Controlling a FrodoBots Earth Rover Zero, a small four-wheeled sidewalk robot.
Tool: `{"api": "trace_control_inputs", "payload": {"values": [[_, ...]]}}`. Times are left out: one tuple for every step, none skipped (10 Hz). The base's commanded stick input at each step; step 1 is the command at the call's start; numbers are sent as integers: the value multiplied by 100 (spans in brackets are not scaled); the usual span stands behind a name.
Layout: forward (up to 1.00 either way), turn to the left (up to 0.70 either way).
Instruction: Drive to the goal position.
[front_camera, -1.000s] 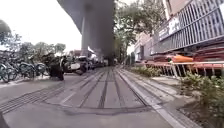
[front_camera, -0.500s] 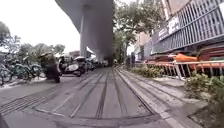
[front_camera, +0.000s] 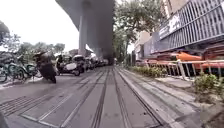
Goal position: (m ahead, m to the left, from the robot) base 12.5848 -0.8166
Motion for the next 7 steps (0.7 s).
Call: {"api": "trace_control_inputs", "payload": {"values": [[45,0],[45,0],[45,0],[45,0],[45,0],[45,0],[45,0]]}}
